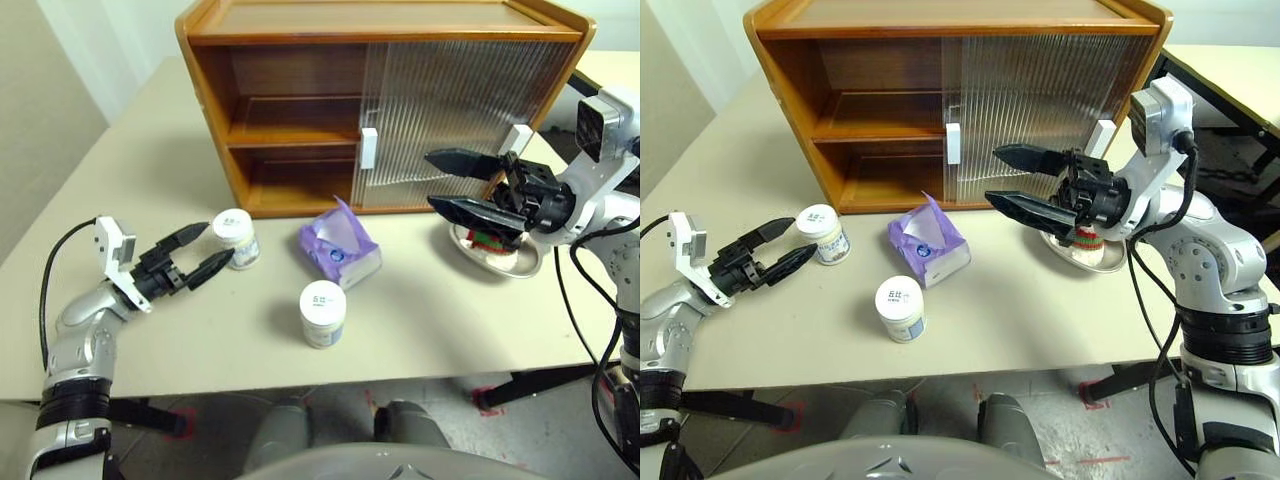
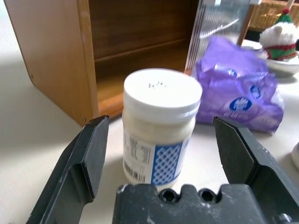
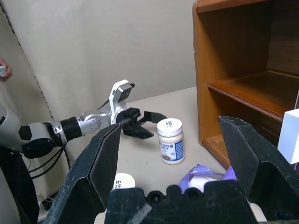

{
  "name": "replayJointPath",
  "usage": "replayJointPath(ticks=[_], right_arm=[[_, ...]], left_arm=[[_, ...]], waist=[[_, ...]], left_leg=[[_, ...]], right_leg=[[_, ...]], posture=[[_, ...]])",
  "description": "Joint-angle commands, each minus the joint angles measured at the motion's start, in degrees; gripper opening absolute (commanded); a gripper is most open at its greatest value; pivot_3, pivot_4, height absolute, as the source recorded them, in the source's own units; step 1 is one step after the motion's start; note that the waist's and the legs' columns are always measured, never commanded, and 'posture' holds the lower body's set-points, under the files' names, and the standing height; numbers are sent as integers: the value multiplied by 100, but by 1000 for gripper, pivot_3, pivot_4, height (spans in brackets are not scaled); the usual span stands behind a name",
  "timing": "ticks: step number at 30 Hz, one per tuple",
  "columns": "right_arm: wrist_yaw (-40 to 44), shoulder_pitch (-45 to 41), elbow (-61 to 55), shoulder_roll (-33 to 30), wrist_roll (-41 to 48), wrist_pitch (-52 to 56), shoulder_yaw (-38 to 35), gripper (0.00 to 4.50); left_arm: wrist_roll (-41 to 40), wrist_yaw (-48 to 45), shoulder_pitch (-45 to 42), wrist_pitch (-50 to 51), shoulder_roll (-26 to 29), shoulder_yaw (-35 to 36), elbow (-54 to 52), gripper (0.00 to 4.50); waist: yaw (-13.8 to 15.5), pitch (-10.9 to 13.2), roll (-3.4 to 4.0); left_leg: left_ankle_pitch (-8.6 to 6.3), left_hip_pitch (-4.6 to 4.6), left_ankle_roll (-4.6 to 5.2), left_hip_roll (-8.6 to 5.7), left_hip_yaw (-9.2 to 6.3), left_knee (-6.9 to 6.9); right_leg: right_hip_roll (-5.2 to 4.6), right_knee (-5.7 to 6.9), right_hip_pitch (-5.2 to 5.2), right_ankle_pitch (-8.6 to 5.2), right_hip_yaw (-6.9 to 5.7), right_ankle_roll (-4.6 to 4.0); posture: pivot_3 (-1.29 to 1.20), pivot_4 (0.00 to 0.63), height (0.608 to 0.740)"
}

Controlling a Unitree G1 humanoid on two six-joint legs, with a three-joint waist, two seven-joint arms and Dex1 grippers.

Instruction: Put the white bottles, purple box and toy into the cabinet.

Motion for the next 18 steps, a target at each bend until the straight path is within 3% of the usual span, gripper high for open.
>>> replayJointPath(ticks=[1, 18], right_arm=[[-25, 55, -108, -68, 38, 46, -120, 4500], [-72, 141, -201, -92, 77, 50, -217, 4500]], left_arm=[[192, 49, -78, -120, -77, -210, -65, 4472], [445, 486, -196, -239, -116, -340, 179, 4472]], waist=[[-5, 0, 0], [-39, 0, 0]], left_leg=[[0, -1, 0, 0, 0, 0], [1, 0, 1, 2, 4, 1]], right_leg=[[-1, 0, 0, 0, 0, 0], [5, 1, -1, 1, 2, 2]], posture=[[34, 0, 740], [17, 0, 740]])
